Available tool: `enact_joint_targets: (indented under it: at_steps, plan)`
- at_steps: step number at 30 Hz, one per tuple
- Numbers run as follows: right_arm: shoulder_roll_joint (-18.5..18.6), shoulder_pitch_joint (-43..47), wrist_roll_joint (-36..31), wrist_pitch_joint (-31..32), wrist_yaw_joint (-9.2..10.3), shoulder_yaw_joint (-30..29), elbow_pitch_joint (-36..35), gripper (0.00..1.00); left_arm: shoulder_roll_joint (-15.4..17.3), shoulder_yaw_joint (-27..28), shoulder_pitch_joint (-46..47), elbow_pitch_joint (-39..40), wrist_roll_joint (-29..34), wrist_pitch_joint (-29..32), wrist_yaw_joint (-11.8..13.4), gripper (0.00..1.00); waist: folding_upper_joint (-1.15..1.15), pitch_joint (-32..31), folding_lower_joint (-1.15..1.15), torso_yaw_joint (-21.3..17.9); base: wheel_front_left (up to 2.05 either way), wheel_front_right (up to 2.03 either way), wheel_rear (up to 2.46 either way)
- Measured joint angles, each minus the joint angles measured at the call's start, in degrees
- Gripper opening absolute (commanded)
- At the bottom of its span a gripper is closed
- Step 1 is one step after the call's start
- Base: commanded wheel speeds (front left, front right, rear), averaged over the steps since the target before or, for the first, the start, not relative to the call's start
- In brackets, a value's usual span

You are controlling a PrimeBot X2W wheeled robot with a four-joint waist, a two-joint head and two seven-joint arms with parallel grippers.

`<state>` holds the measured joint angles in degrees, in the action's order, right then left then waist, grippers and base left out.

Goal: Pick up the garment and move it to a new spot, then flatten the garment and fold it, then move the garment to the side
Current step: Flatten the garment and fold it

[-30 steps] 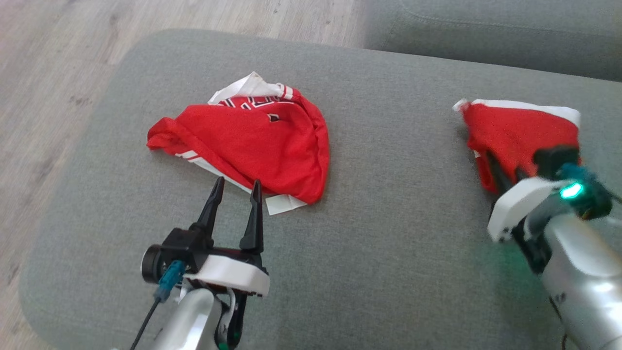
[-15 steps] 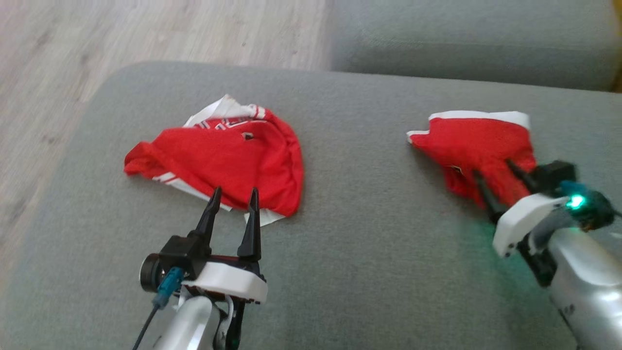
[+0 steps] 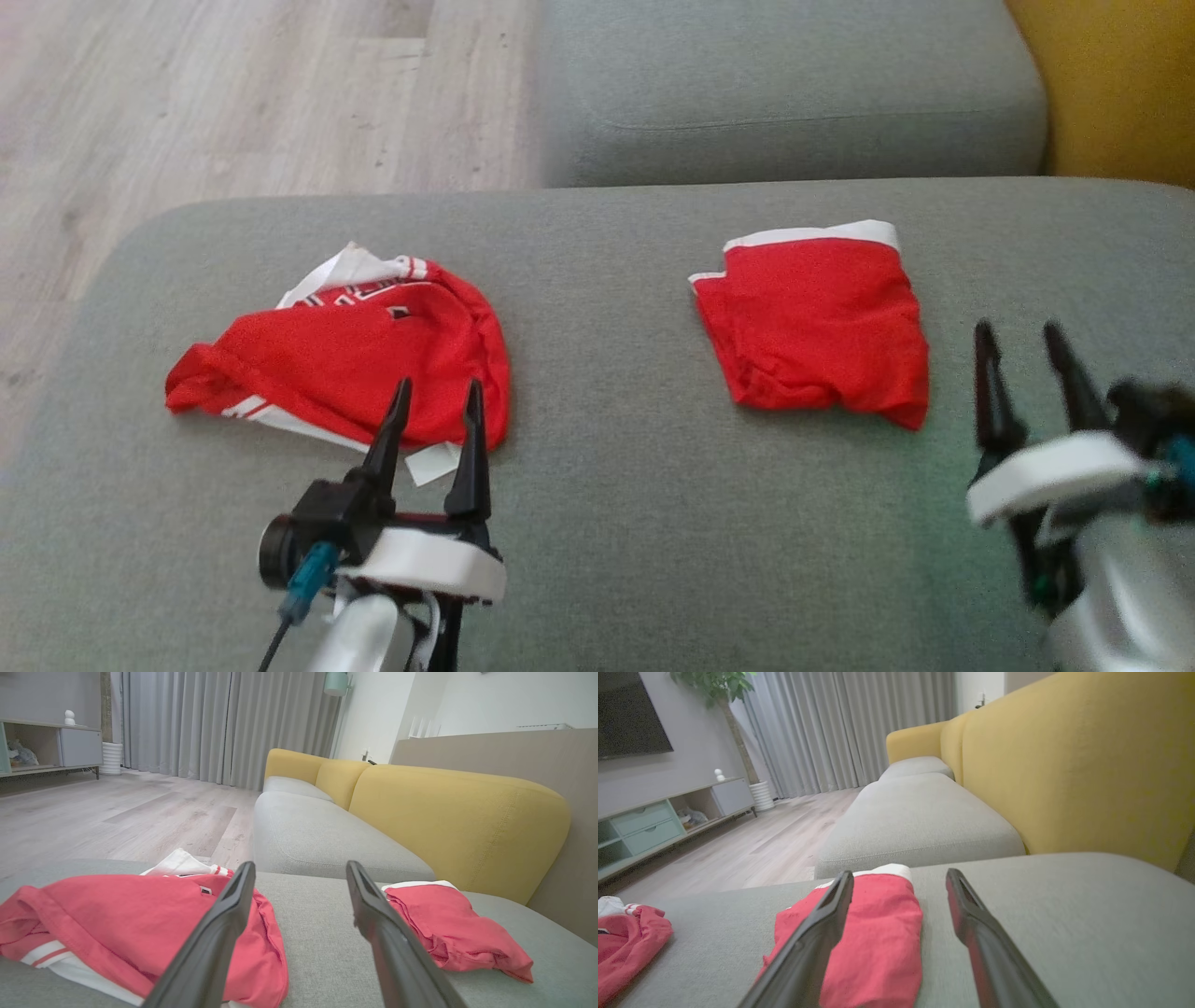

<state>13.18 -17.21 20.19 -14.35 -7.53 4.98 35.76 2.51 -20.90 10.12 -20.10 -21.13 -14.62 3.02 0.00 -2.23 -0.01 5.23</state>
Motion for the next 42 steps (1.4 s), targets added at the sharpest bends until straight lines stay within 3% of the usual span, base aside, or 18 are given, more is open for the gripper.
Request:
enact_joint_targets:
  at_steps: [5,14,15,16,17,25,30,37,42]
  plan:
    - [-7.4,10.1,-5.8,0.0,0.00,-7.1,-7.8,1.00,0.1,0.8,-2.5,1.3,0.0,0.0,0.1,1.00,0.00,0.0,0.00,-1.6,0.00,0.00,0.00]
    - [-9.2,11.9,-10.3,1.6,0.00,-10.2,-13.5,1.00,0.1,0.5,-3.4,2.1,0.0,0.0,0.1,1.00,0.00,2.2,0.00,-1.0,0.00,0.00,0.00]
    - [-9.2,11.5,-10.5,2.2,0.00,-10.2,-13.9,0.95,0.2,0.4,-3.3,2.3,0.0,0.0,0.1,1.00,0.00,2.8,0.00,-0.7,0.00,0.00,0.00]
    - [-9.2,10.8,-10.8,2.9,0.00,-10.2,-14.1,0.27,0.2,0.1,-3.1,2.5,0.0,0.0,0.1,1.00,0.00,3.5,0.00,-0.5,0.00,0.00,0.00]
    - [-9.1,9.8,-10.9,3.5,0.00,-10.3,-14.2,0.00,0.2,-0.4,-2.6,2.7,0.0,0.0,0.0,1.00,0.00,4.4,0.01,-0.2,0.00,0.00,0.00]
    - [-6.3,-4.8,-11.6,8.7,0.00,-12.7,-10.3,0.00,0.1,-4.0,4.4,4.3,-0.2,0.0,0.5,1.00,0.00,11.7,0.02,2.9,0.00,0.00,0.00]
    - [-2.9,-14.8,-12.4,10.8,0.00,-14.7,-2.0,0.00,0.0,-6.4,7.6,4.6,-1.7,0.0,1.1,1.00,0.00,16.8,0.03,6.3,0.00,0.00,0.00]
    - [0.2,-22.7,-13.5,10.8,0.00,-13.9,12.6,0.00,0.0,-7.9,9.4,5.0,-2.6,0.0,2.1,1.00,0.00,21.5,0.02,11.3,0.00,0.00,0.00]
    - [0.5,-23.5,-12.9,6.5,0.00,-9.4,17.1,0.00,0.0,-8.5,9.9,5.0,-2.6,0.0,2.2,1.00,0.00,21.9,0.01,12.3,0.00,0.00,0.00]
